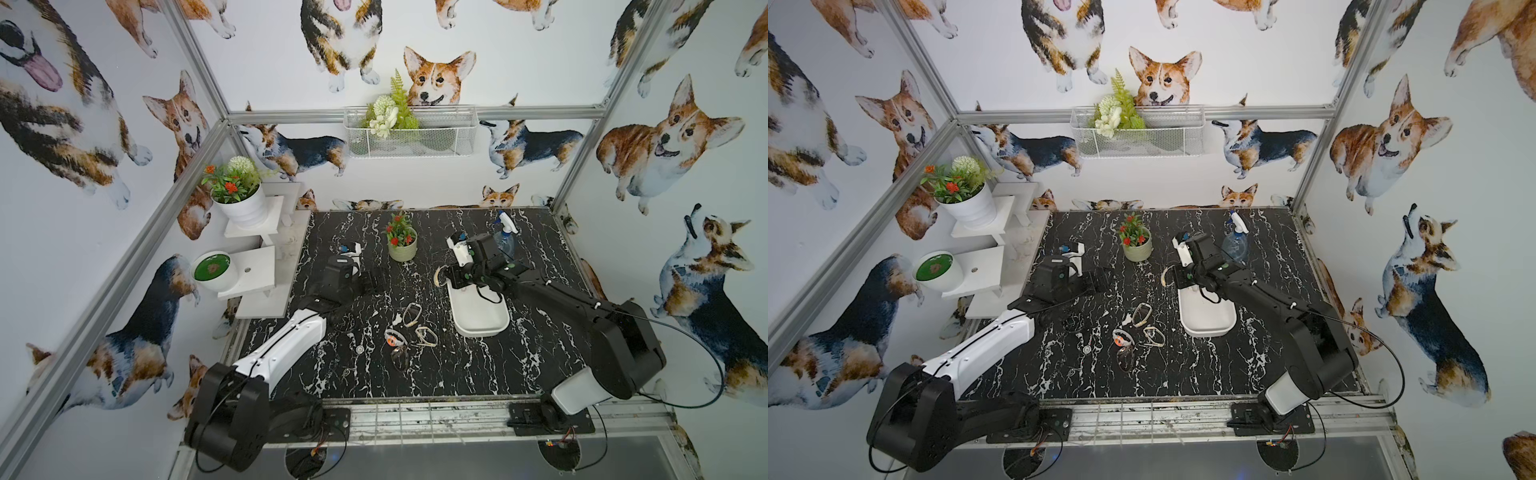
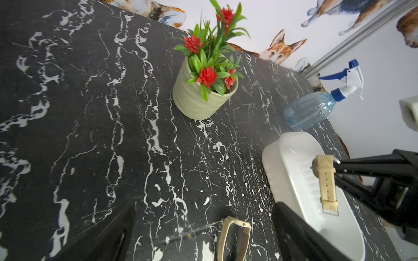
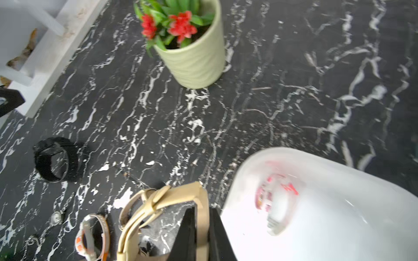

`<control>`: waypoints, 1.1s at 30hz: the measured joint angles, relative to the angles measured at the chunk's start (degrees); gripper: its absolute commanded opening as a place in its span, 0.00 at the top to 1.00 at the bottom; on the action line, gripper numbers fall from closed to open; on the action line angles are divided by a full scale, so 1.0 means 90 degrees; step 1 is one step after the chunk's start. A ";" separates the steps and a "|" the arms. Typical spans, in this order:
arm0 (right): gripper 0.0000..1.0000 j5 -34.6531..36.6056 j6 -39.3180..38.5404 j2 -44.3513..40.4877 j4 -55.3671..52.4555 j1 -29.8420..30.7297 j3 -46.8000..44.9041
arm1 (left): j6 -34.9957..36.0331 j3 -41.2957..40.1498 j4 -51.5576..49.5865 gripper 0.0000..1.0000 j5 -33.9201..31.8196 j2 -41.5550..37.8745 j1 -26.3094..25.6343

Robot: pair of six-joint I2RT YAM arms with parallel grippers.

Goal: Put the watch into the storage box
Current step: Place the watch in the storage box.

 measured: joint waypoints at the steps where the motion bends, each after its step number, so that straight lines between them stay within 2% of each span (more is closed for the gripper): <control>1: 1.00 0.0146 0.0007 -0.0027 -0.0117 -0.0131 -0.0024 | 0.0000 0.0051 0.0027 0.01 -0.0002 0.0114 -0.0090; 9: 1.00 0.0969 0.0061 0.0221 -0.0872 -0.0704 -0.0032 | 0.0090 0.0350 0.0131 0.00 0.0022 0.0605 -0.0542; 16: 1.00 0.1807 0.0250 0.0923 -0.1214 -0.0758 0.0248 | 0.0214 0.0418 0.0131 0.00 -0.0005 0.0697 -0.0658; 22: 1.00 0.2069 0.0233 0.1537 -0.1413 -0.0772 0.0801 | 0.0306 0.0418 0.0124 0.00 -0.0036 0.0568 -0.0661; 33: 1.00 0.2183 -0.0306 0.2004 -0.1596 -0.0772 0.1195 | 0.0471 0.0406 0.0053 0.00 -0.0243 0.0432 -0.0663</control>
